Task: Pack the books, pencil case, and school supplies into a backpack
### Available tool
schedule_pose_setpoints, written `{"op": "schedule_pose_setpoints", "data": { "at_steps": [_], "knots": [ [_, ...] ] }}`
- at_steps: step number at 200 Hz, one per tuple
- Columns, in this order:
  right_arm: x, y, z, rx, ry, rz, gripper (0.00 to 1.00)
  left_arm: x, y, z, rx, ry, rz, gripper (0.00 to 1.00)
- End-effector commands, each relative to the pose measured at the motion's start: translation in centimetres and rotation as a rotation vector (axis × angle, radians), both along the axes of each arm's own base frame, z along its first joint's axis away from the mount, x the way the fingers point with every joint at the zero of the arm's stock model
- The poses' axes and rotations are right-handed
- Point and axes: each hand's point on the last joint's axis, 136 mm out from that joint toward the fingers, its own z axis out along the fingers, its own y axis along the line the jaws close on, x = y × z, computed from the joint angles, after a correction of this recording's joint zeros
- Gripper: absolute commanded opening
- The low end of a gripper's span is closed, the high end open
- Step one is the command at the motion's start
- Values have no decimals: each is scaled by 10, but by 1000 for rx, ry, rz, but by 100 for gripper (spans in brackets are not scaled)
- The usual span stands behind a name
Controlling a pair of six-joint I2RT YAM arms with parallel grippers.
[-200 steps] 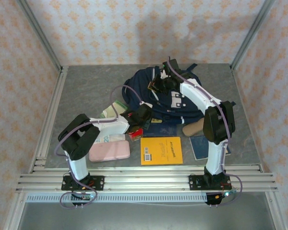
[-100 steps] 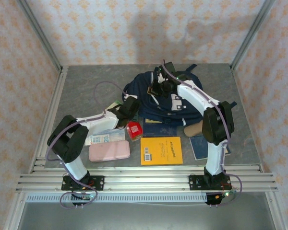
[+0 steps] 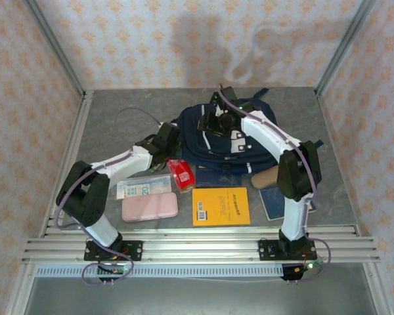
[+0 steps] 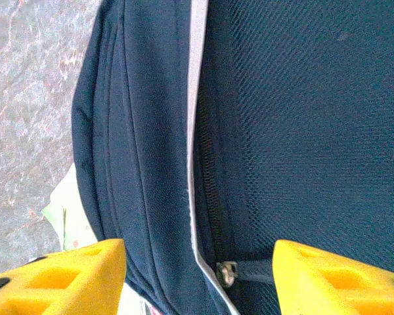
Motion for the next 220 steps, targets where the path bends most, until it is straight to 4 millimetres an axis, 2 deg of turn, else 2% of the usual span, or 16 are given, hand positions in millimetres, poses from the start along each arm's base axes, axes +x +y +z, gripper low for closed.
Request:
{"op": "schedule_pose_setpoints", "data": {
  "at_steps": [1,13,21,42,62,73,115,137,157,183,220],
  "knots": [
    [-11,-39,50,-49,-116,-165,61,-1,1,24,-60,-23,14,0],
    [-23,-58,52,-84,-122,-228,60,-2,-1,29,-72,-26,8,0],
    [-33,-68,51,-98,-120,-256,54,-2,-3,31,-79,-23,-2,0],
    [-65,-95,25,-139,-72,-325,42,-2,-5,34,-70,-15,-24,0],
    [-90,-112,1,-170,-28,-352,30,-2,-2,35,-52,-24,-19,0],
    [-99,-114,-10,-169,-5,-348,26,-1,-1,35,-50,-26,-17,0],
    [-117,-113,-57,-92,130,-410,27,1,5,31,-27,-13,-4,0],
    [-117,-101,-75,-32,184,-407,33,1,9,25,-26,8,11,0],
    [-112,-98,-95,-52,232,-419,32,2,11,18,-28,34,23,0],
    [-97,-121,-117,-151,259,-496,26,4,10,16,-37,43,30,0],
    [-54,-176,-122,-361,182,-634,23,4,11,14,-46,48,42,0]
  ]
}}
